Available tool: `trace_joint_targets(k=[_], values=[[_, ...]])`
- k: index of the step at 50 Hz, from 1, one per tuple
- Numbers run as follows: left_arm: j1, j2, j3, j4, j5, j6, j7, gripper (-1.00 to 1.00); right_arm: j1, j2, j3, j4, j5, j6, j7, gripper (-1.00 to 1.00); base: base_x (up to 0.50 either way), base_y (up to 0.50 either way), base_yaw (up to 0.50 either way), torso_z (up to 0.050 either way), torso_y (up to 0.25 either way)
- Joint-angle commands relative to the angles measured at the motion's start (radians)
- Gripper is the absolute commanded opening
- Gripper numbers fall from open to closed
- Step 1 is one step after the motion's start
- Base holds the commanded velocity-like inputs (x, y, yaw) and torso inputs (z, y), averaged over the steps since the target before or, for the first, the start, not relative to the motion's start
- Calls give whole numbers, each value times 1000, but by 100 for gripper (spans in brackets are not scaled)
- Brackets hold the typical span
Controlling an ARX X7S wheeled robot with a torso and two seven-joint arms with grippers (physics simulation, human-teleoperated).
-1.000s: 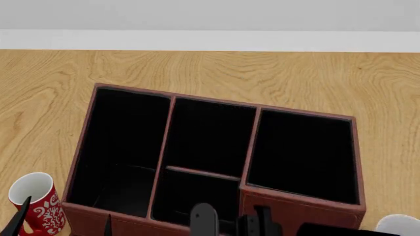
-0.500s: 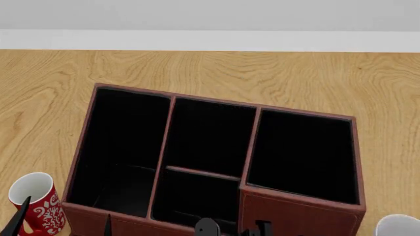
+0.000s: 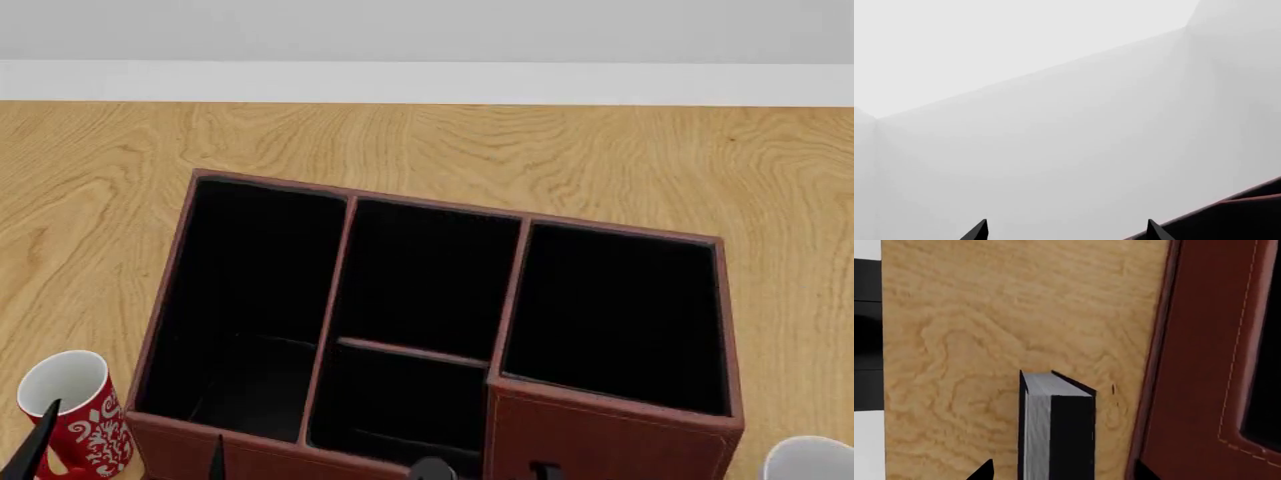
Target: Pick up the book and place it in the right compartment of the caddy.
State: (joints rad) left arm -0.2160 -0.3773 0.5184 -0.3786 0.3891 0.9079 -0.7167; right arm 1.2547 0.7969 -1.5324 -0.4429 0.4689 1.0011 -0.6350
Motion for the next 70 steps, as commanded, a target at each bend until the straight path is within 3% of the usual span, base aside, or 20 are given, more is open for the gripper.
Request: trace_joint_targets(k=[1,13,14,35,70], values=[[-1,-3,6,3,-4,-6,-6,100,-27,1,-14,18,-8,-17,11,100,0,0,0,0,0],[-2,-6,12,5,-7,-11,-11,100,-61,16,-27,24,-5,-35,18,100,0,0,0,0,0],[-2,-6,12,5,-7,-12,-12,100,-62,21,-29,21,-7,-42,16,-100,0,0,0,0,0],[-5,-10,21,6,-5,-12,-27,100,-28,55,8,-47,27,-25,13,-100,0,0,0,0,0],[-12,-18,31,5,24,-7,-71,100,122,165,317,-386,316,131,118,-100,0,0,0,0,0]])
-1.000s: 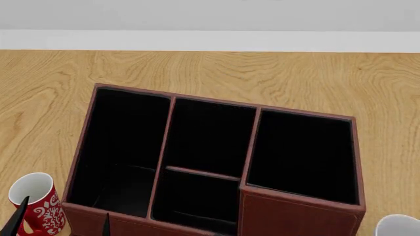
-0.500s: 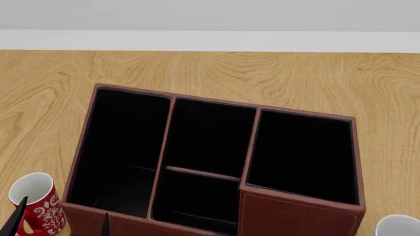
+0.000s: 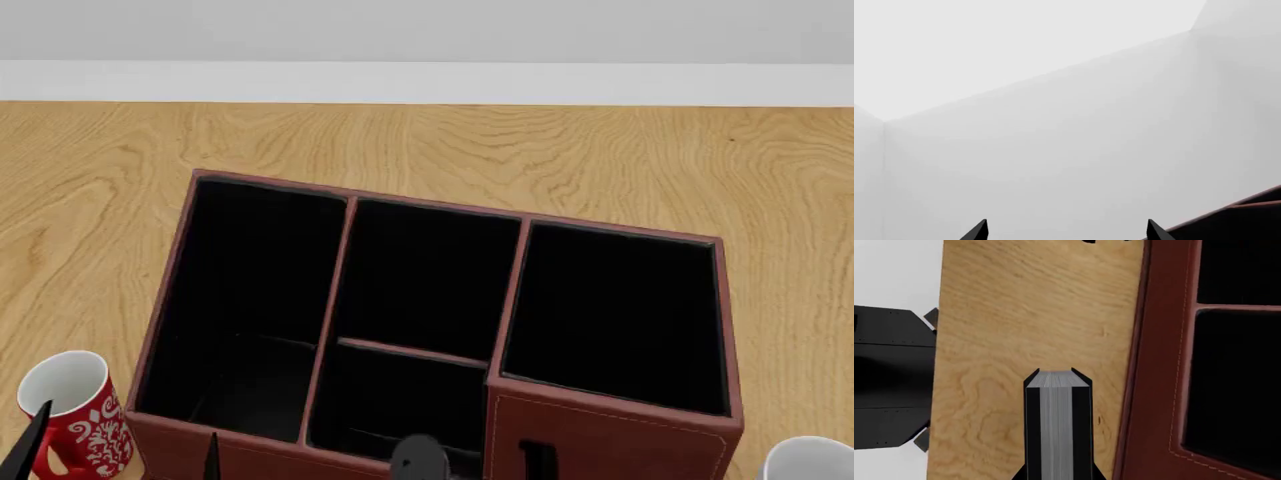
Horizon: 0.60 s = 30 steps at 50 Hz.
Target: Pick up the book and place it in the right compartment of the caddy.
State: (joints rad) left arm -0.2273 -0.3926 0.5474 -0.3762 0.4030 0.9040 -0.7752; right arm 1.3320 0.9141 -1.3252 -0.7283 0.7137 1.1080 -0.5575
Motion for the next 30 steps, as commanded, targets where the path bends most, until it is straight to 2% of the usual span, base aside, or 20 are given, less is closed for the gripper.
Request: trace_joint_targets(k=[1,19,27,30], values=[[-1,-2,2,3,12,-5,-14,100,50,57,125,-113,88,31,49,-100,0,0,0,0,0],[-3,-7,11,6,13,-10,-23,100,128,124,296,-198,290,97,158,-100,0,0,0,0,1],[-4,-9,15,9,11,-15,-25,100,208,155,436,-204,498,81,223,-100,0,0,0,0,1],[-4,-10,16,9,10,-15,-27,100,259,154,462,-209,518,98,233,-100,0,0,1,0,0]])
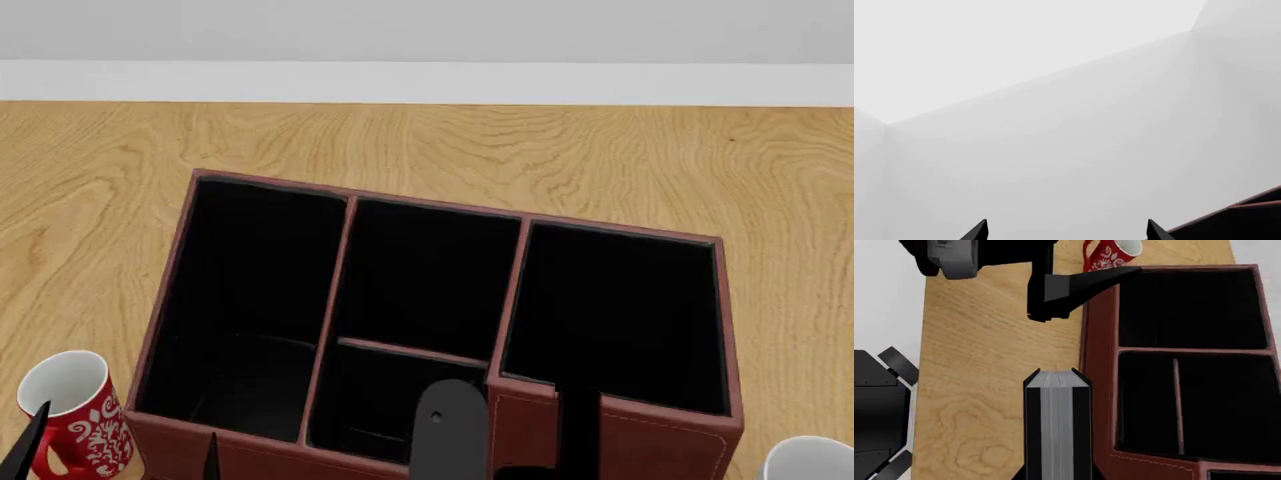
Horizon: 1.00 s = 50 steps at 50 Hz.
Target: Pick up the book and place it in the right compartment of the caddy.
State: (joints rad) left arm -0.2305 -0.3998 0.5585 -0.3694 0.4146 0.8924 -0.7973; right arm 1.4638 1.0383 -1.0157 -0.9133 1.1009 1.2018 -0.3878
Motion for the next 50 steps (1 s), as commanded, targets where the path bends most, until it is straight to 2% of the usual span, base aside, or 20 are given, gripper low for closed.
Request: trace_joint_targets(k=[1,9,21,31,37,46,50], values=[[-1,-3,5,2,-1,-5,-5,100,139,32,162,-25,146,4,65,-100,0,0,0,0,0],[-4,-5,13,1,-7,-3,-4,100,299,15,253,-6,268,26,103,-100,0,0,0,0,0],[-6,-8,18,1,-2,-3,-14,100,445,-17,287,39,229,68,64,-100,0,0,0,0,1],[-8,-10,19,3,9,-5,-25,100,545,-38,250,135,4,63,-35,-100,0,0,0,0,1],[-10,-12,24,0,9,1,-29,100,570,-49,238,194,-61,49,-54,-100,0,0,0,0,0],[-16,-14,30,-5,17,12,-41,100,659,-124,116,417,-247,15,-197,-100,0,0,0,0,1],[-17,-16,33,-5,18,13,-42,100,733,-149,-55,552,-374,-12,-388,-100,0,0,0,0,0]])
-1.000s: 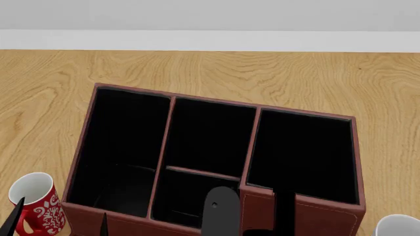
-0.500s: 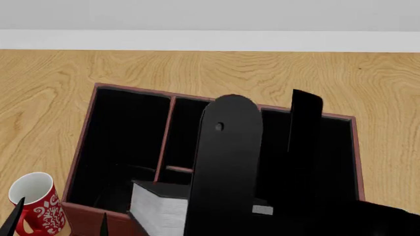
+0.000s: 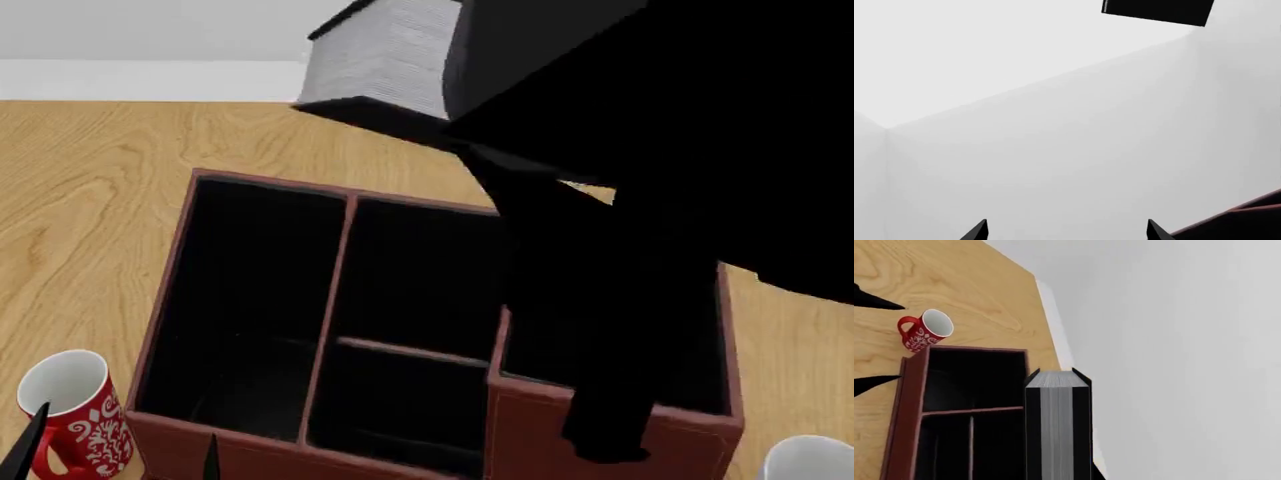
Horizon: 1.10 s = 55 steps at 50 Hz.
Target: Pick up the book and place it in the right compartment of the caddy.
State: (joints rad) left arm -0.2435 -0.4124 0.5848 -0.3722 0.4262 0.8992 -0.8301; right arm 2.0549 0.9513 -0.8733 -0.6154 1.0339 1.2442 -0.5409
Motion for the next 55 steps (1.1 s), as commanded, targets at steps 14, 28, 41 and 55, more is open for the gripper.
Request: trace_joint_targets(k=[14,28,41,55], values=[[-9,-9,19,-2,4,4,-9,100,268,-283,-476,763,-572,-195,-541,-100,0,0,0,0,1],[-11,-11,24,-2,4,5,-22,100,283,-372,-622,963,-724,-234,-827,-100,0,0,0,0,1],[-11,-11,27,-2,-4,1,-33,100,238,-337,-698,938,-808,-255,-953,-100,0,0,0,0,1],[-11,-12,30,-2,-9,-1,-46,100,80,-372,-671,831,-764,-173,-831,-100,0,0,0,0,1]])
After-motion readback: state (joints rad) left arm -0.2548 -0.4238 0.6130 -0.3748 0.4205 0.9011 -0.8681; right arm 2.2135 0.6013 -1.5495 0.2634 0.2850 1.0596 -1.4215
